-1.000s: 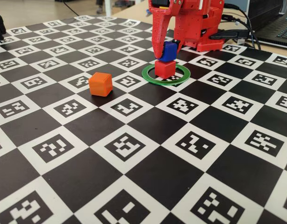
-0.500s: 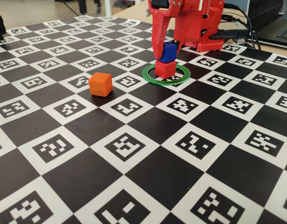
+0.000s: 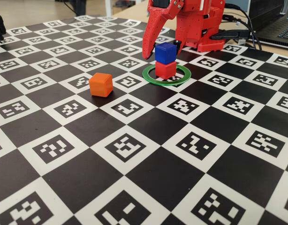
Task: Grab the red cube then put it in the green circle then put the blue cube on top and finally the orange cube on top
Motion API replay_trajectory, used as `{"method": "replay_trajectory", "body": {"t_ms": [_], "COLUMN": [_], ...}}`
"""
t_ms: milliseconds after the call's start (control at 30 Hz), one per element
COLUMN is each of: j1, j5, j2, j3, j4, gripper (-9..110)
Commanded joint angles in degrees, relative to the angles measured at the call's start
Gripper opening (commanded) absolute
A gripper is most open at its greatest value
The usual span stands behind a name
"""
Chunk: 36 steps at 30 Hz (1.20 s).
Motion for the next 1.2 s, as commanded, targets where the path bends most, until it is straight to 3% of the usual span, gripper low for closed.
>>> {"method": "replay_trajectory", "body": {"t_ms": [0,500,1167], "j1": [-0.53,0.0,-2.9], "j5": [0.88,0.0,12.13], "j2": [2.37,3.78,-15.12], "j3": [-2.81,-23.29,-51.5], "j4": [3.78,23.47,29.62], "gripper": [57,59,58]}}
